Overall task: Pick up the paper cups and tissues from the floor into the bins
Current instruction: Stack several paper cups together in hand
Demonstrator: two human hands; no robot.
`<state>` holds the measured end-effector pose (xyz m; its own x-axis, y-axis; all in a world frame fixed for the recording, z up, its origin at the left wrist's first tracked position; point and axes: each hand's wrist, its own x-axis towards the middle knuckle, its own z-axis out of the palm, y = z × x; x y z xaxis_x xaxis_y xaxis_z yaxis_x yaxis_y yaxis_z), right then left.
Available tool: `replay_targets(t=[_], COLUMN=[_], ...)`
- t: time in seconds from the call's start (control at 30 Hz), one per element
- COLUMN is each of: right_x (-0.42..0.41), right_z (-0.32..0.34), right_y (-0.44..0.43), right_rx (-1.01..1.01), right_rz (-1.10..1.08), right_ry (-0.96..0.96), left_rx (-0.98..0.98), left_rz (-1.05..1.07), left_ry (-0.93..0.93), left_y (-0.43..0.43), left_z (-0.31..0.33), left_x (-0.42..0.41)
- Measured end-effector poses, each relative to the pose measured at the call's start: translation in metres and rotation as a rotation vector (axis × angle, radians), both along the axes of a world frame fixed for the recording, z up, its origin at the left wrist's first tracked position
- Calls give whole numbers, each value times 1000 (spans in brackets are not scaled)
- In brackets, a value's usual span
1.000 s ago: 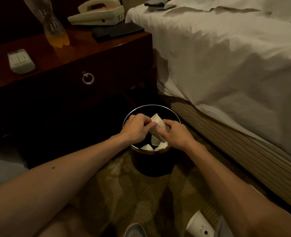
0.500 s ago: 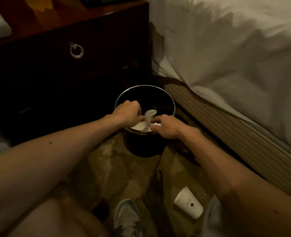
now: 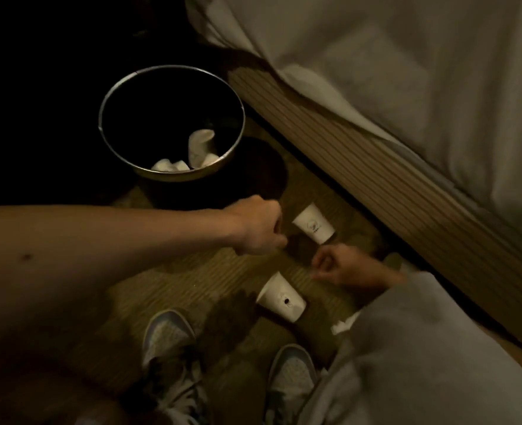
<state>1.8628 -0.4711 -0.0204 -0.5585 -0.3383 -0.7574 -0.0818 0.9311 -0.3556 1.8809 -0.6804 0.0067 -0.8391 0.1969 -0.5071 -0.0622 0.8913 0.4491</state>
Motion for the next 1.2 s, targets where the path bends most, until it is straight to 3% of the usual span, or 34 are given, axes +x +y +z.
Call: replay_targets(t=[0.13, 0.33, 0.6, 0.8, 1.07, 1.2], right_x=[43, 63, 66, 15, -20, -7], right_z=[-58, -98, -129, -124, -135, -137], right_y=[22, 31, 38, 41, 22, 34], right_rx=[-11, -119, -174, -308, -332, -404], right_rz=[-184, -370, -582, -935, -876, -864], right_ry=[-129, -113, -89, 120, 91, 204], left_rx=[-57, 51, 294, 297, 444, 318], left_rz=[15, 228, 417, 525, 512, 456], left_ry=[-211, -325, -246, 89, -73, -89], left_y=[34, 68, 99, 79, 85, 95], left_z=[-66, -137, -178, -181, -186, -187], left_x=[-3, 2, 12, -19, -52, -63])
